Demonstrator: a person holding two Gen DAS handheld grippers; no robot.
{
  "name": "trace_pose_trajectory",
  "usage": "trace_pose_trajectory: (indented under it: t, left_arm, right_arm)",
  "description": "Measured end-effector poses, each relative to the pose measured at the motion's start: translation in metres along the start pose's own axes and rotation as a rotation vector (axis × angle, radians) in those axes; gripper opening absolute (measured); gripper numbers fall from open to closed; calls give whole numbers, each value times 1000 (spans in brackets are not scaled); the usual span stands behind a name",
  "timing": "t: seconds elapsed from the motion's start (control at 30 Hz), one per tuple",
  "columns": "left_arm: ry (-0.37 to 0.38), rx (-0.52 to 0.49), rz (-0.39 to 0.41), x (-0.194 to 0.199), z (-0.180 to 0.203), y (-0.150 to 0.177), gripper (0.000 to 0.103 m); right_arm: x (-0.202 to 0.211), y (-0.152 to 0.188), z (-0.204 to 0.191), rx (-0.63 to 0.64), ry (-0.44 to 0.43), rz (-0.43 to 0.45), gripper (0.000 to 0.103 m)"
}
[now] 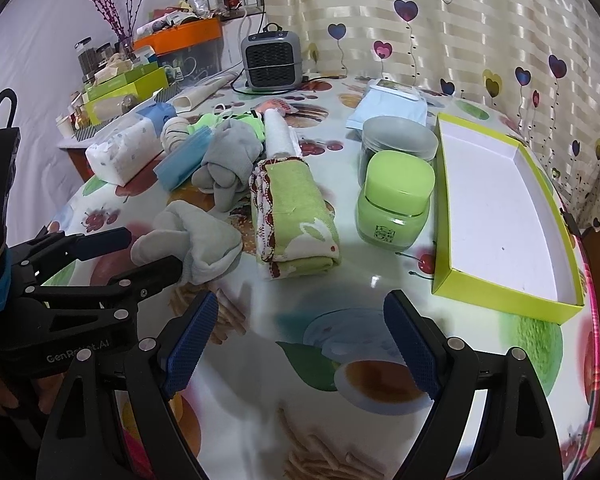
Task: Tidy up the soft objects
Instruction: 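Grasp white towel with left tool while right tool grasps green rabbit-print towel roll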
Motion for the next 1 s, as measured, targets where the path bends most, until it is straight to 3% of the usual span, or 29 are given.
trace_pose_trajectory:
  t: [0.8,0.87,1.0]
  left_arm:
    - [65,-4,10,-20,18,-20,71]
    - [85,1,2,-25,19,-19,54]
    - [112,6,-3,-29,18,-18,41]
  right_arm:
    - [0,-3,14,-14,14,10,85]
    - [-2,-5,15,-15,18,8,85]
    - [-5,-7,17,-21,26,0,85]
Point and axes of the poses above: each gripper's, at about its wrist camera, not at the fingertips, and x roughly against the way its jaws point, z to its right, y to its underside, the point moved 7 cm from there along -x, roughly the way its jaws point, and after that the axes turned 8 degrees about -x, right-handed, at the moved point
